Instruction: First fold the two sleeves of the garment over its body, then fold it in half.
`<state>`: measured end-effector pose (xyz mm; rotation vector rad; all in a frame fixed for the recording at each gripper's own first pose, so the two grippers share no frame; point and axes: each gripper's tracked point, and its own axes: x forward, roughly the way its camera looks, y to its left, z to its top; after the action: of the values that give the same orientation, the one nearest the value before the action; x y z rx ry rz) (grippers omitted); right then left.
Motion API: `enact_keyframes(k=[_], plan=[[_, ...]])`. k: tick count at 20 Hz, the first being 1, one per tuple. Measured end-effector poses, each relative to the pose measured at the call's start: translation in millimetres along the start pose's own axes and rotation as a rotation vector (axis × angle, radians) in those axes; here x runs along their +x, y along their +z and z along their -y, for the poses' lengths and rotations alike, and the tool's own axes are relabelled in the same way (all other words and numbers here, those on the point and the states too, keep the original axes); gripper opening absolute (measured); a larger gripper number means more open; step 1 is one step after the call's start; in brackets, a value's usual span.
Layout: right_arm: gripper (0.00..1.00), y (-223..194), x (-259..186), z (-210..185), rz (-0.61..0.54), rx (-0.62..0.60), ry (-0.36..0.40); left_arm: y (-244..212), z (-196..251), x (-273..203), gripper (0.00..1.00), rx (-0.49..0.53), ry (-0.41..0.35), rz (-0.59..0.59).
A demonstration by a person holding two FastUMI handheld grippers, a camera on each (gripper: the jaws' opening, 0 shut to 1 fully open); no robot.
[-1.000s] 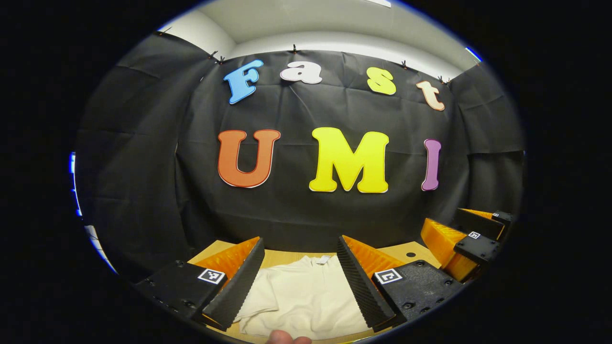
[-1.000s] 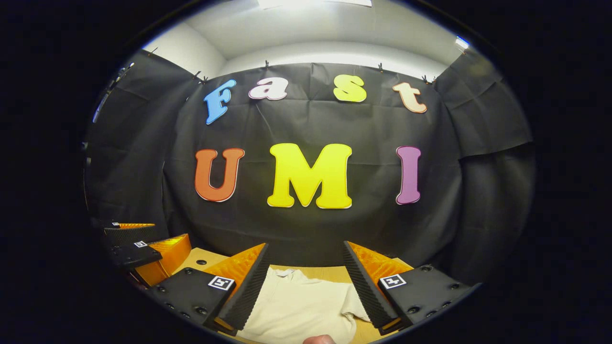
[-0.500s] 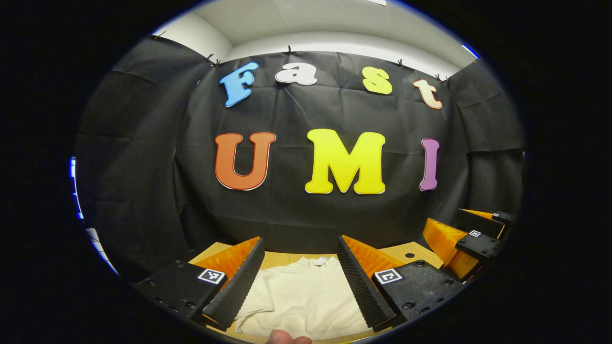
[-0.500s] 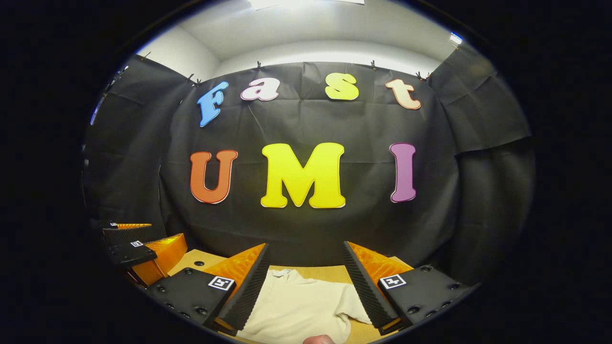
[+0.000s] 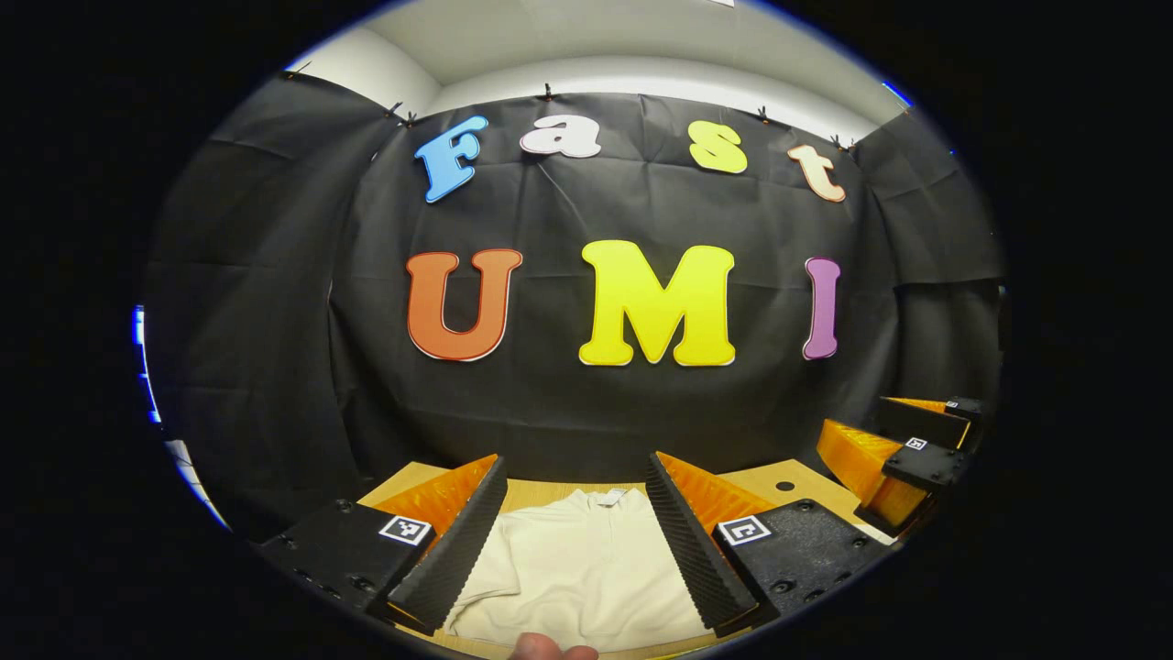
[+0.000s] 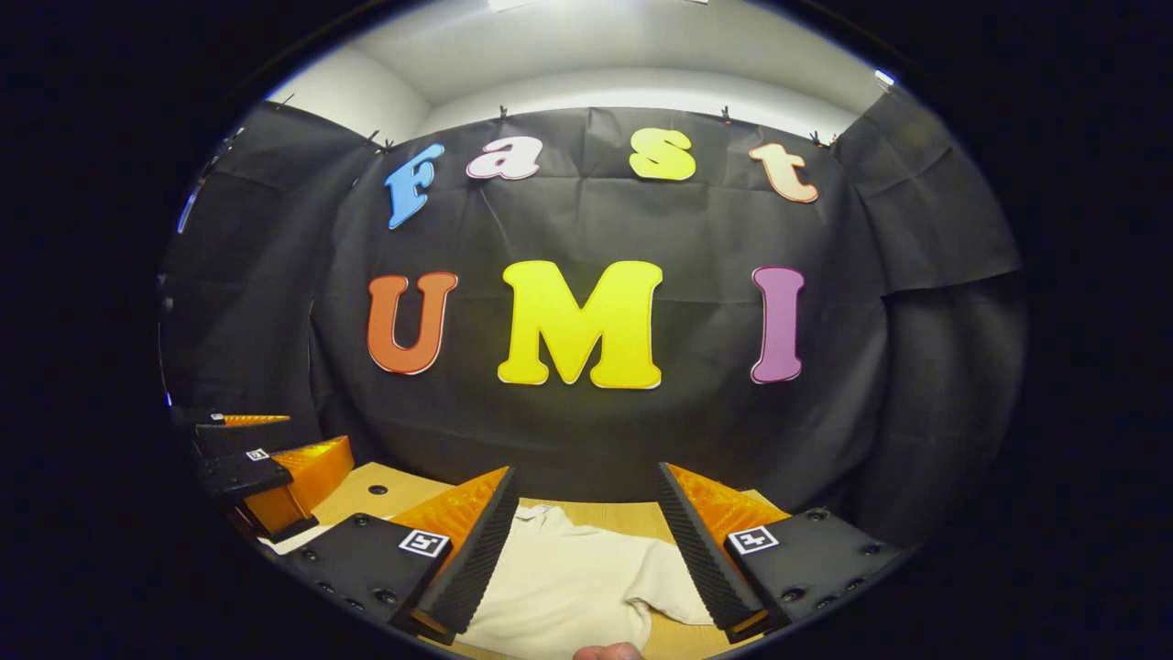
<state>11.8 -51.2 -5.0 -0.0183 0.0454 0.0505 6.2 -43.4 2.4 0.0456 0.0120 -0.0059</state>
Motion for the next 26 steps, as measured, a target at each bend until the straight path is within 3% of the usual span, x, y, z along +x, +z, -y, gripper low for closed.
enact_keyframes(k=[7, 11, 16, 22, 26], plan=[[0.94, -13.7, -0.9, 66.5, -0.031, 0.062, -0.096, -11.1, 19.3, 9.1, 0.98, 0.019, -0.017, -0.024], [0.94, -44.0, -14.2, 133.4, -0.1, 0.028, -0.169, -26.7, 37.5, 10.3, 0.97, 0.038, -0.06, -0.073], [0.94, -96.5, -42.5, 223.5, -0.221, 0.044, -0.278, -44.0, 55.8, 12.5, 0.98, 0.059, -0.098, -0.111], [0.95, -189.1, -77.5, 314.8, -0.439, 0.055, -0.397, -51.8, 72.7, 17.3, 0.98, 0.094, -0.126, -0.125], [0.94, -256.6, -89.4, 359.6, -0.582, 0.086, -0.458, -53.5, 70.0, 18.6, 0.98, 0.125, -0.094, -0.125]])
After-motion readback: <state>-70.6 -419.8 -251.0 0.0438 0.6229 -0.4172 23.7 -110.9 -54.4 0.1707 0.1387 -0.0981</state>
